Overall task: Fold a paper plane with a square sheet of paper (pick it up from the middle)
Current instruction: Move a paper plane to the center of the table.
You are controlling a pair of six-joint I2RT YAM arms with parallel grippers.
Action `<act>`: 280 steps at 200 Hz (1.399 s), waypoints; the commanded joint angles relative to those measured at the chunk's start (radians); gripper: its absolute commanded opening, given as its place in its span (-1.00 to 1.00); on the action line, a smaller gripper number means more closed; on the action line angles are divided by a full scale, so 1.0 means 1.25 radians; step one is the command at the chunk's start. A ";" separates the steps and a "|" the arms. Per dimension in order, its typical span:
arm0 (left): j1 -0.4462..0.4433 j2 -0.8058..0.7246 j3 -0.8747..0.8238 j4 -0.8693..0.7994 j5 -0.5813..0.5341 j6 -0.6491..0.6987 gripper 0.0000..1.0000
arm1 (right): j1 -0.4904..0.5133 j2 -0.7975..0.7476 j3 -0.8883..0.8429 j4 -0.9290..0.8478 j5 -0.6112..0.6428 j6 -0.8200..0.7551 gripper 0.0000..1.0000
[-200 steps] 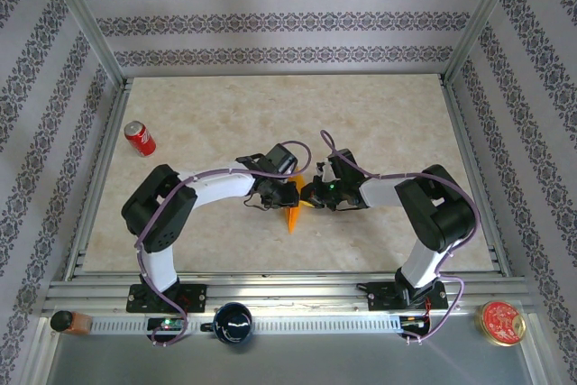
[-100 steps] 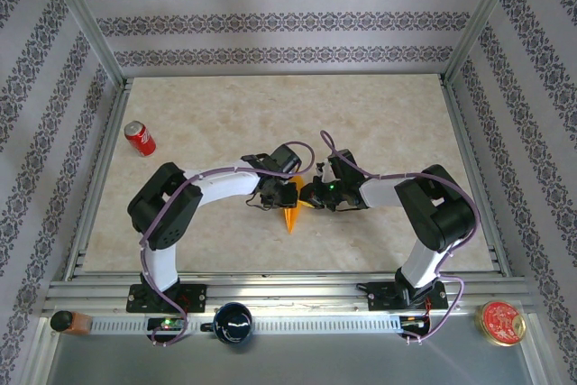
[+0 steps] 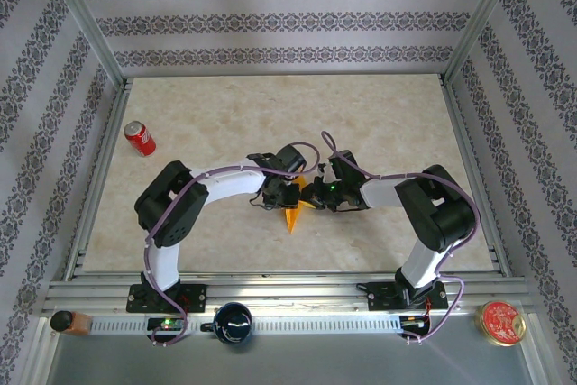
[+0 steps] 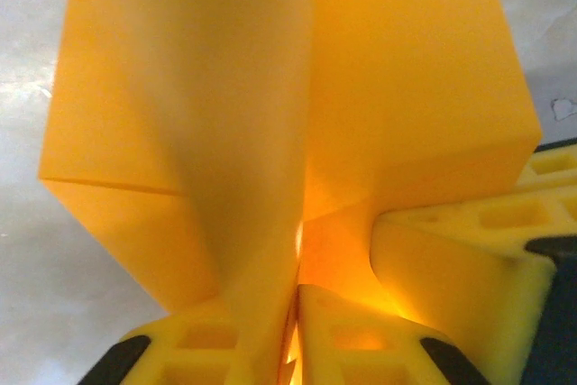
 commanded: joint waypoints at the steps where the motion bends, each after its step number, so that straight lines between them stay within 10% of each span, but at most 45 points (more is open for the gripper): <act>1: -0.016 0.009 0.024 -0.028 0.004 0.019 -0.65 | -0.003 -0.002 -0.008 0.011 -0.007 0.002 -0.88; 80: -0.027 0.064 0.077 -0.053 0.011 0.013 -0.64 | -0.008 0.002 -0.014 0.020 -0.014 0.001 -0.83; 147: -0.027 0.059 0.111 -0.157 -0.102 0.011 -0.69 | -0.077 -0.110 -0.054 -0.009 -0.009 -0.021 -0.35; 280: -0.027 0.125 0.231 -0.256 -0.091 0.043 -0.71 | -0.124 -0.151 -0.092 -0.031 -0.026 -0.048 -0.30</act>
